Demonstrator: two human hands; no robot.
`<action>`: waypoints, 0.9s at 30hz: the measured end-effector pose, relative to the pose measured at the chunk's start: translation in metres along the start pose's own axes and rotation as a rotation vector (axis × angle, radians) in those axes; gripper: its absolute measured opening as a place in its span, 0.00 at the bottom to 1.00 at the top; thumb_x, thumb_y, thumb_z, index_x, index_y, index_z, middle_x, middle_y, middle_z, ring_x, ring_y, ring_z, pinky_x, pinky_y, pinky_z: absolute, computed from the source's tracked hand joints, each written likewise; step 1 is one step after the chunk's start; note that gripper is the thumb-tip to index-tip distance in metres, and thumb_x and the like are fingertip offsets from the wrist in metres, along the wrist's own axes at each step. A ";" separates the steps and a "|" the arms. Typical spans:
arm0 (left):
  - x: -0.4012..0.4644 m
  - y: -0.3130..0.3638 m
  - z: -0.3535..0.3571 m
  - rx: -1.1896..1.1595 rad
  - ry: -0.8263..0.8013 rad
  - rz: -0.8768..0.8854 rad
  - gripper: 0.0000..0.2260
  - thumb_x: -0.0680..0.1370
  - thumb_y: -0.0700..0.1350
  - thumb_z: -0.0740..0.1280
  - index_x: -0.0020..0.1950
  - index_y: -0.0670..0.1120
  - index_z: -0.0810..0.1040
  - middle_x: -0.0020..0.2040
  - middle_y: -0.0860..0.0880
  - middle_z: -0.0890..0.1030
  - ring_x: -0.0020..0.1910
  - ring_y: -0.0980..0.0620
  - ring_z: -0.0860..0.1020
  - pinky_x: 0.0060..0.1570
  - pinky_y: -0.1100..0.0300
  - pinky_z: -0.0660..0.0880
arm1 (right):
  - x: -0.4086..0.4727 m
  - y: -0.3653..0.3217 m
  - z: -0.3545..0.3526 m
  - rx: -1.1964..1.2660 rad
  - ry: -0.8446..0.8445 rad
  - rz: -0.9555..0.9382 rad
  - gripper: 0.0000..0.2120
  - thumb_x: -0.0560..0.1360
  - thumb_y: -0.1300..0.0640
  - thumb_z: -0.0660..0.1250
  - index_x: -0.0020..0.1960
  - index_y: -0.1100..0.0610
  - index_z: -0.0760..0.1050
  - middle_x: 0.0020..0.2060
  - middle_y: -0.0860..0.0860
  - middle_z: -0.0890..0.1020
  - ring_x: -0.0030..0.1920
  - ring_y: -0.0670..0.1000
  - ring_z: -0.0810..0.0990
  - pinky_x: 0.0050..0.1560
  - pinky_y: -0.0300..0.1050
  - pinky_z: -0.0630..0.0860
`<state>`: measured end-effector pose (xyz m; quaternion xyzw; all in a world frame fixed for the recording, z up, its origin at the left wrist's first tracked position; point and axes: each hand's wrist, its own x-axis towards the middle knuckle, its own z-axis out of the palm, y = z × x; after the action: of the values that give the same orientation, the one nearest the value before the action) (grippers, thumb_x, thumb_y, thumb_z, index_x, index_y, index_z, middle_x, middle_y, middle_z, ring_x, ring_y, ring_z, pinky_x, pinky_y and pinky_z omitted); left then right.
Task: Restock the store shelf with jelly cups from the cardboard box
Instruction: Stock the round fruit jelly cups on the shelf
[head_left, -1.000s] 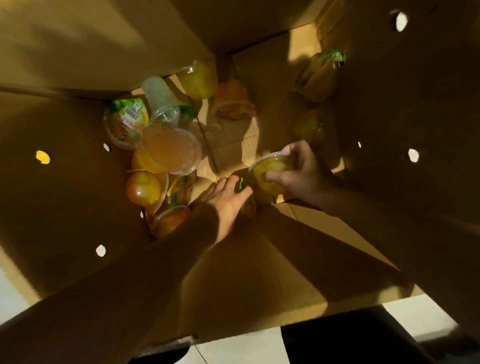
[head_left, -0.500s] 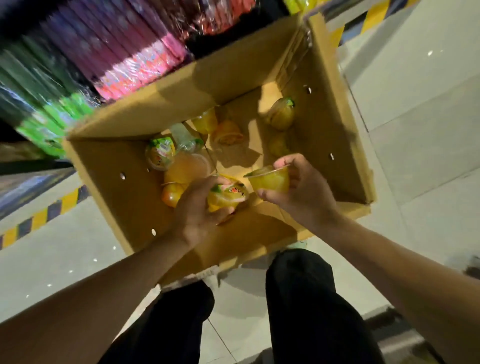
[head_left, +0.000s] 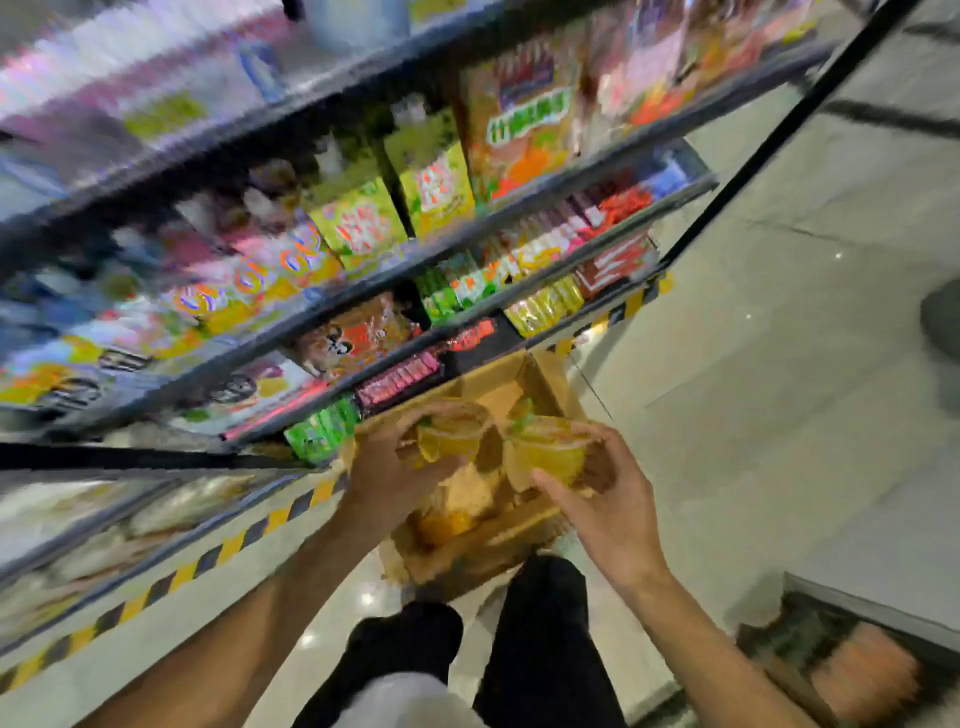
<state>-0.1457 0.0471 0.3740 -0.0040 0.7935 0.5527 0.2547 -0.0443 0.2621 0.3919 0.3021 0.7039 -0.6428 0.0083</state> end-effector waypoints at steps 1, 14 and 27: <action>-0.015 0.020 -0.010 -0.046 0.004 0.019 0.23 0.63 0.54 0.80 0.58 0.62 0.82 0.56 0.54 0.85 0.56 0.52 0.83 0.59 0.49 0.79 | -0.016 -0.021 -0.001 -0.004 0.009 -0.031 0.27 0.66 0.63 0.82 0.61 0.53 0.76 0.55 0.50 0.85 0.57 0.53 0.84 0.63 0.55 0.80; -0.157 0.151 -0.131 -0.170 0.140 0.323 0.22 0.69 0.43 0.79 0.62 0.53 0.81 0.62 0.51 0.83 0.58 0.52 0.83 0.58 0.57 0.79 | -0.122 -0.198 0.029 0.011 -0.130 -0.446 0.26 0.64 0.64 0.81 0.59 0.54 0.78 0.52 0.46 0.86 0.53 0.46 0.85 0.53 0.37 0.80; -0.262 0.250 -0.210 -0.053 0.760 0.635 0.23 0.72 0.45 0.78 0.65 0.56 0.79 0.65 0.56 0.79 0.64 0.56 0.78 0.63 0.55 0.77 | -0.136 -0.355 0.106 0.137 -0.587 -0.819 0.26 0.66 0.62 0.81 0.60 0.49 0.77 0.56 0.46 0.85 0.58 0.50 0.84 0.57 0.40 0.79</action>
<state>-0.0737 -0.1122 0.7541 0.0302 0.7780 0.5825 -0.2336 -0.1281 0.1128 0.7475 -0.1921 0.6888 -0.6959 -0.0666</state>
